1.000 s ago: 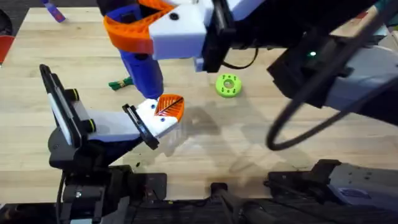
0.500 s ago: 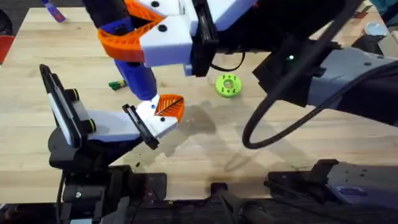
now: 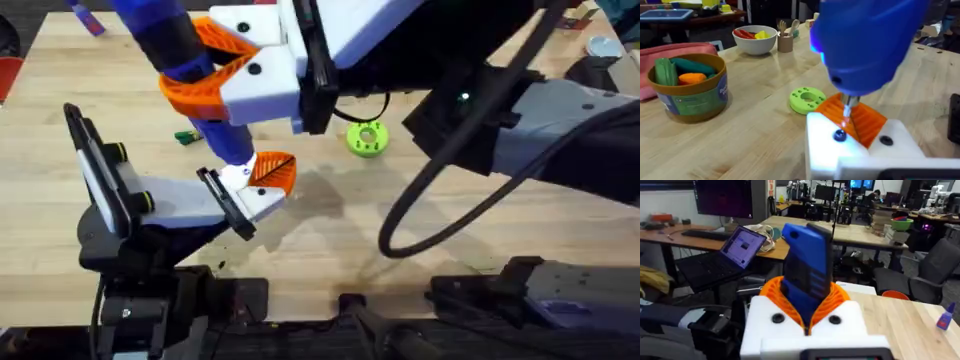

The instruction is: Pick up the gripper from the table and insert it into the empty holder that is missing its gripper. Then pick up a screw, insert it into the mounting hole, and use the screwdriver to tighten it. Finally, clean up the table by picking up the vegetable and placing it into the bucket.

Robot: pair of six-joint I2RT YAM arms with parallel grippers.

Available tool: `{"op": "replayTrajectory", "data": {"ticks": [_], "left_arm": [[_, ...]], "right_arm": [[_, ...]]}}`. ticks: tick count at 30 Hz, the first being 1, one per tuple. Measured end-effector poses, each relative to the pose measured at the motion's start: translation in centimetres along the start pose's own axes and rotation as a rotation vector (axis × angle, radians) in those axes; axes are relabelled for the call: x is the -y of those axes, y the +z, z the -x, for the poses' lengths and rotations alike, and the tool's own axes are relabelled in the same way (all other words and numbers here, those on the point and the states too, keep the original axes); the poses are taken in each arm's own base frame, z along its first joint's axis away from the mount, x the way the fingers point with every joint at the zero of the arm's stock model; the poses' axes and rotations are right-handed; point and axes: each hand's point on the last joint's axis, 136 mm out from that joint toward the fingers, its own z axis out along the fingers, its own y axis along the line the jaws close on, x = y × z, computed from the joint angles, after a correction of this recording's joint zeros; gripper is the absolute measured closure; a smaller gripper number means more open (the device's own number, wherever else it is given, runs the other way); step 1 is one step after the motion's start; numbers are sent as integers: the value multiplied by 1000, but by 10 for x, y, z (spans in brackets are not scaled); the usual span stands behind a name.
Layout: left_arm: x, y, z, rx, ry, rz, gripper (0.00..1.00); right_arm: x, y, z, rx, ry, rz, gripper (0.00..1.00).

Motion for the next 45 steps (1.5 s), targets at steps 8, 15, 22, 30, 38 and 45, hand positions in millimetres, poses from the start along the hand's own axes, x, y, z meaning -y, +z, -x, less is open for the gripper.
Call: {"op": "replayTrajectory", "data": {"ticks": [8,15,22,30,38,45], "left_arm": [[0,0,0,0,0,0,995],[0,0,0,0,0,0,995],[0,0,0,0,0,0,995],[0,0,0,0,0,0,995],[0,0,0,0,0,-1,995],[0,0,0,0,0,-1,995]], "right_arm": [[-2,1,0,1,-4,5,977],[2,3,-10,-12,13,4,977],[5,5,-19,-25,30,3,977],[5,5,-19,-25,30,3,977],[4,5,-19,-26,31,4,977],[0,5,-19,-28,28,30,977]]}}
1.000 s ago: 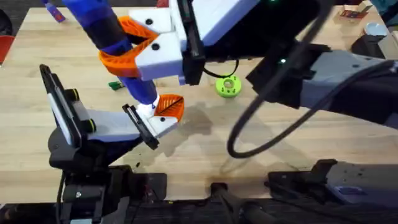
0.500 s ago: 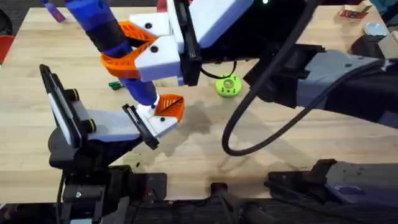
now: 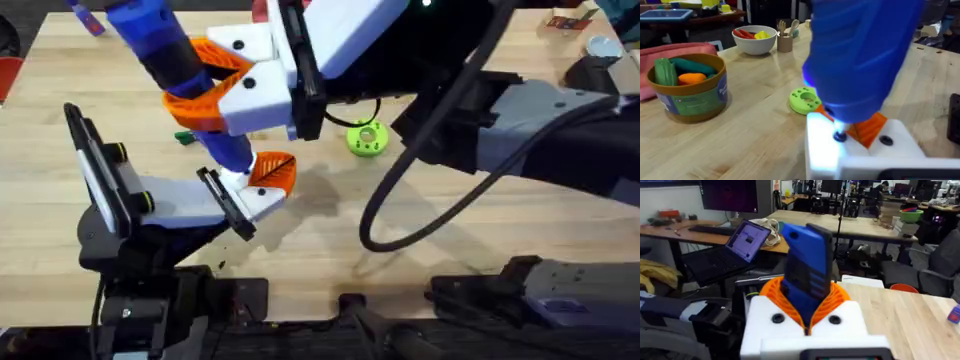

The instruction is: Pick up the gripper from the table and insert it into the empty holder that is missing its gripper. Then pick up a screw, insert it into the mounting hole, and use the screwdriver to tighten it. Finally, clean up the table by picking up the vegetable and placing it into the bucket.

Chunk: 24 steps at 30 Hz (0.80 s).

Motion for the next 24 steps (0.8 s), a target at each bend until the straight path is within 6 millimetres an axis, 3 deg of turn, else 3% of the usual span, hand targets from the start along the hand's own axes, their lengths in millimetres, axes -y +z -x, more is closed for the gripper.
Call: {"op": "replayTrajectory", "data": {"ticks": [11,16,24], "left_arm": [[0,0,0,0,1,0,995],[0,0,0,0,0,0,995],[0,0,0,0,0,0,995]], "right_arm": [[-3,0,10,33,-48,10,977],[2,-1,10,-22,40,1,977],[10,-3,47,-38,-10,-19,977]]}}
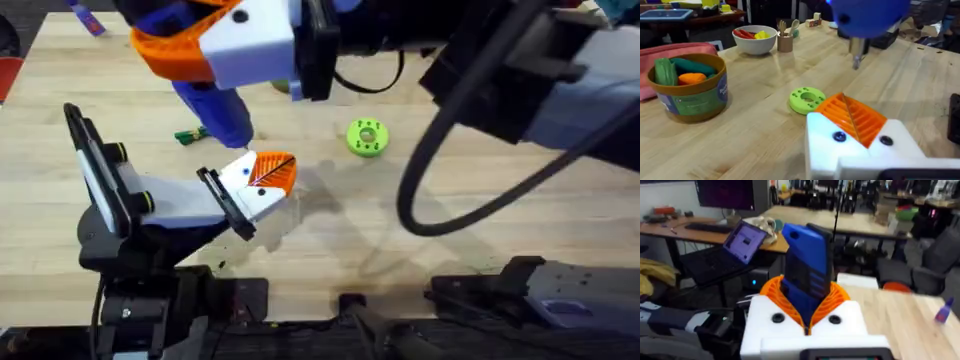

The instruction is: Pick up the gripper from the table and insert it into the empty holder that is missing its gripper. Then pick up a screw, insert it into the mounting hole, and use the screwdriver to tighten it. Finally, clean up the table by picking up the vegetable and placing it into the bucket.

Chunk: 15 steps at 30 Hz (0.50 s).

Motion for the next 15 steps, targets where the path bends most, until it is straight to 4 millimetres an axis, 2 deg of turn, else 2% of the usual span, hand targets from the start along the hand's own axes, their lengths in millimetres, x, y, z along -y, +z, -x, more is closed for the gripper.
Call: {"op": "replayTrajectory", "data": {"ticks": [3,6,8,11,15], "left_arm": [[0,0,0,0,0,0,995],[0,0,0,0,0,0,995],[0,0,0,0,0,0,995],[0,0,0,0,0,0,995],[0,0,0,0,0,0,995]], "right_arm": [[7,-6,-7,-62,63,-24,977],[23,-22,-29,-185,171,-93,977],[37,-42,-50,-307,240,-188,977],[56,-78,-71,-482,244,-333,977],[81,-126,-84,-684,139,-505,977]]}}
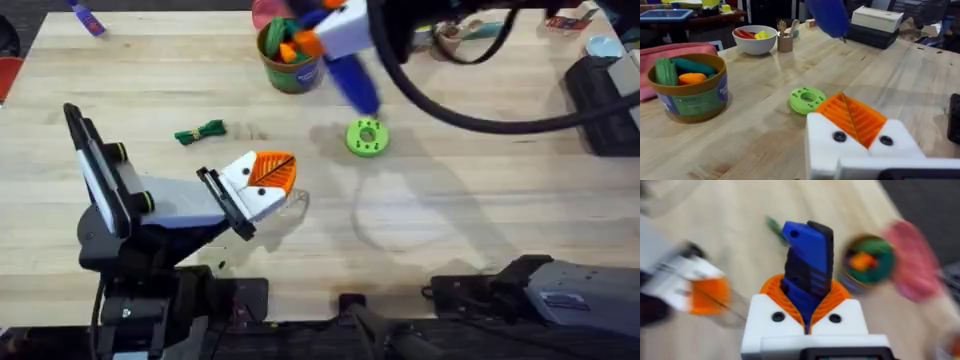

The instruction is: Pick up the gripper from the table and insert it into the empty holder that is missing its gripper. Then pick up a screw, insert it into the mounting hole, and use the screwdriver to tighten it. Finally, clean up the table by picking up the vegetable and placing it into the bucket.

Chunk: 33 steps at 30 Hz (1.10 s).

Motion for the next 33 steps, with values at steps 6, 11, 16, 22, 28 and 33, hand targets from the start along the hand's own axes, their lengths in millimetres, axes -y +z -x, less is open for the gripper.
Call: {"op": "replayTrajectory", "data": {"ticks": [6,11,16,22,28,33], "left_arm": [[0,0,0,0,0,0,995],[0,0,0,0,0,0,995],[0,0,0,0,0,0,995],[0,0,0,0,0,1,995],[0,0,0,0,0,1,995],[0,0,0,0,0,1,995]], "right_arm": [[47,-25,-67,-302,-149,-192,977],[61,-45,-131,-583,-260,-160,977],[89,-48,-177,-773,-311,-148,977],[123,-55,-241,-995,-257,-139,977],[140,-58,-303,-1166,-178,-86,977],[143,-46,-329,-1209,-158,-43,977]]}}
